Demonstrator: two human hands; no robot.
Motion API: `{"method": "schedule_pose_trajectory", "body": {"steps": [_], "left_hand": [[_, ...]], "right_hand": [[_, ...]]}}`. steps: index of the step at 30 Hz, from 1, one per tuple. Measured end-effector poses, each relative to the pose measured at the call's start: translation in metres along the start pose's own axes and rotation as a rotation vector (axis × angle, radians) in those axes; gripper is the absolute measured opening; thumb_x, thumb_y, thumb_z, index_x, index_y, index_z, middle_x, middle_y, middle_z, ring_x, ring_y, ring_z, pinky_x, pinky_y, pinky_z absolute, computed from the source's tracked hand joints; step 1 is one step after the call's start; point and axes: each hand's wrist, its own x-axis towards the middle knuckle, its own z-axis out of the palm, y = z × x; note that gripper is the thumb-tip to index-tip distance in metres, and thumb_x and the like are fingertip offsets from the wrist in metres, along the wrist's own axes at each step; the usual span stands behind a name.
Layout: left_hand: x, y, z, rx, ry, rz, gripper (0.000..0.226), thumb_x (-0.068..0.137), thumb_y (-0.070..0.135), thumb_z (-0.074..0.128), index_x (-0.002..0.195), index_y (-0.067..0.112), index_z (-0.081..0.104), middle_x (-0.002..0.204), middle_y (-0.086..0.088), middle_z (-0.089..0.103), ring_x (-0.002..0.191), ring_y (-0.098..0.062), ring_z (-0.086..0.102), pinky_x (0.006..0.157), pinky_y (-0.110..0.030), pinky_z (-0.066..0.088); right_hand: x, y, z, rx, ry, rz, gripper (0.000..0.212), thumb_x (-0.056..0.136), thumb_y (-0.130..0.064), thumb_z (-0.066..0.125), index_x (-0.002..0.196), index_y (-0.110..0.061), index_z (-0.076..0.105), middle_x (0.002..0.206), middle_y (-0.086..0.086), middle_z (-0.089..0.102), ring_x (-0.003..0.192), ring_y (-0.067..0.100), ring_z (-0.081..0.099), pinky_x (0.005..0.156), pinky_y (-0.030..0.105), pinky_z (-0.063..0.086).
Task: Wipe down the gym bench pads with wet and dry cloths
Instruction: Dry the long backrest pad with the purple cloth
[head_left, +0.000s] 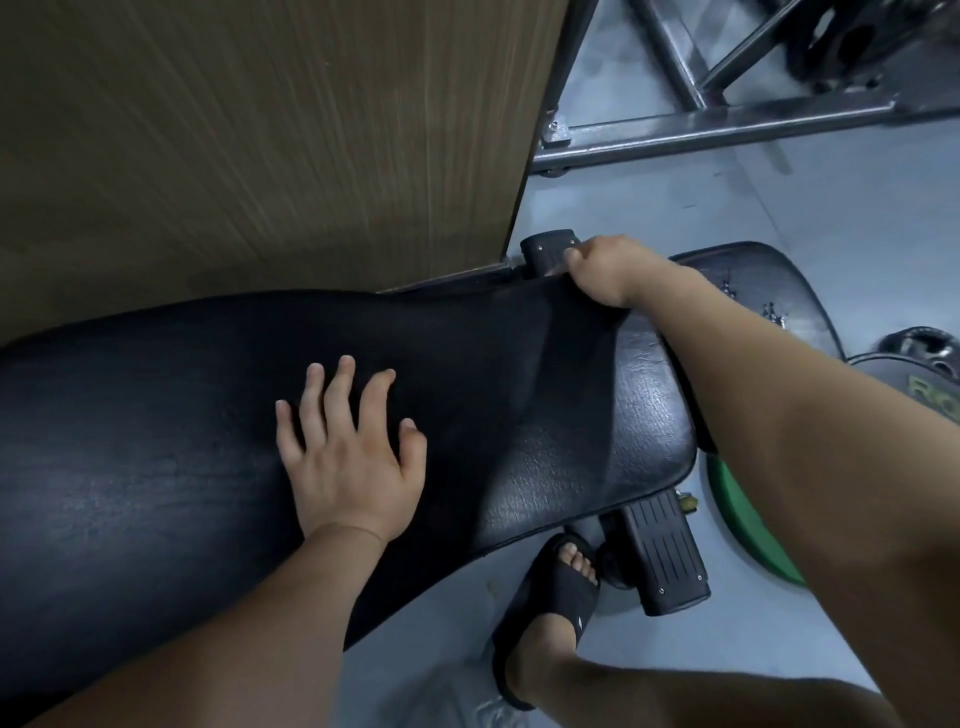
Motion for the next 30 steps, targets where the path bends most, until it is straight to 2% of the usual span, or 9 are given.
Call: {"method": "schedule_pose_trajectory", "body": {"steps": [3, 6, 8, 11, 15, 17, 20, 24, 30], "left_hand": [[0.0, 0.0, 0.0, -0.009, -0.001, 0.0, 0.054, 0.092, 0.046, 0.039, 0.144, 0.031, 0.043, 0.161, -0.006, 0.031, 0.154, -0.027, 0.012, 0.122, -0.059, 0.011], [0.0, 0.0, 0.0, -0.015, -0.001, -0.005, 0.054, 0.092, 0.046, 0.039, 0.144, 0.03, 0.043, 0.16, -0.006, 0.031, 0.154, -0.028, 0.012, 0.122, -0.059, 0.01], [0.0, 0.0, -0.001, -0.021, -0.003, -0.005, 0.052, 0.093, 0.045, 0.041, 0.143, 0.03, 0.043, 0.16, -0.007, 0.03, 0.154, -0.028, 0.011, 0.122, -0.059, 0.01], [-0.001, 0.0, -0.001, -0.025, -0.004, -0.005, 0.051, 0.094, 0.043, 0.044, 0.144, 0.03, 0.043, 0.161, -0.006, 0.029, 0.154, -0.028, 0.011, 0.122, -0.06, 0.01], [-0.001, 0.001, 0.0, -0.024, -0.004, -0.014, 0.051, 0.094, 0.041, 0.05, 0.144, 0.03, 0.043, 0.161, -0.006, 0.029, 0.154, -0.028, 0.01, 0.122, -0.059, 0.009], [-0.001, 0.001, 0.0, -0.026, -0.001, -0.014, 0.051, 0.094, 0.041, 0.05, 0.144, 0.031, 0.043, 0.161, -0.006, 0.029, 0.155, -0.027, 0.01, 0.122, -0.059, 0.009], [-0.001, 0.001, 0.0, -0.03, 0.006, -0.012, 0.051, 0.094, 0.042, 0.045, 0.144, 0.03, 0.043, 0.161, -0.006, 0.03, 0.154, -0.027, 0.011, 0.122, -0.059, 0.009], [-0.001, 0.002, -0.001, -0.038, 0.016, -0.006, 0.053, 0.092, 0.044, 0.04, 0.143, 0.03, 0.044, 0.16, -0.006, 0.031, 0.154, -0.028, 0.013, 0.122, -0.059, 0.01], [-0.002, 0.003, -0.002, -0.034, 0.005, -0.024, 0.051, 0.094, 0.04, 0.051, 0.143, 0.031, 0.043, 0.161, -0.006, 0.03, 0.154, -0.028, 0.012, 0.122, -0.06, 0.009]], "right_hand": [[-0.009, 0.017, -0.001, 0.021, 0.072, 0.077, 0.056, 0.102, -0.034, 0.021, 0.132, -0.008, 0.06, 0.139, 0.023, 0.057, 0.124, 0.041, 0.054, 0.11, 0.044, 0.041], [-0.024, 0.027, 0.011, 0.158, 0.222, 0.02, 0.039, 0.099, -0.014, 0.039, 0.132, -0.013, 0.06, 0.13, 0.016, 0.062, 0.12, 0.036, 0.058, 0.106, 0.042, 0.044], [-0.033, 0.029, 0.016, 0.268, 0.289, -0.017, 0.035, 0.098, -0.011, 0.043, 0.128, -0.016, 0.06, 0.125, 0.014, 0.065, 0.117, 0.035, 0.058, 0.102, 0.04, 0.046], [-0.029, 0.032, 0.016, 0.261, 0.185, 0.007, 0.037, 0.101, -0.018, 0.043, 0.132, -0.015, 0.063, 0.135, 0.013, 0.063, 0.128, 0.032, 0.054, 0.107, 0.03, 0.039], [-0.025, 0.015, 0.006, 0.183, 0.015, 0.074, 0.049, 0.107, -0.037, 0.03, 0.132, -0.006, 0.059, 0.144, 0.022, 0.053, 0.133, 0.036, 0.047, 0.105, 0.037, 0.037], [-0.024, 0.008, 0.01, 0.105, 0.027, 0.084, 0.06, 0.108, -0.045, 0.023, 0.133, -0.002, 0.056, 0.142, 0.026, 0.053, 0.131, 0.039, 0.048, 0.105, 0.04, 0.037], [-0.028, 0.008, 0.026, 0.122, 0.173, 0.158, 0.07, 0.105, -0.058, 0.024, 0.135, -0.002, 0.055, 0.136, 0.026, 0.054, 0.127, 0.042, 0.05, 0.105, 0.044, 0.04], [-0.03, 0.015, 0.051, 0.235, 0.309, 0.218, 0.059, 0.107, -0.047, 0.028, 0.138, -0.002, 0.051, 0.135, 0.027, 0.052, 0.125, 0.042, 0.049, 0.104, 0.045, 0.041], [-0.056, 0.024, 0.067, 0.367, 0.43, 0.249, 0.046, 0.107, -0.028, 0.035, 0.143, -0.002, 0.045, 0.135, 0.024, 0.053, 0.123, 0.04, 0.051, 0.104, 0.042, 0.04]]}}
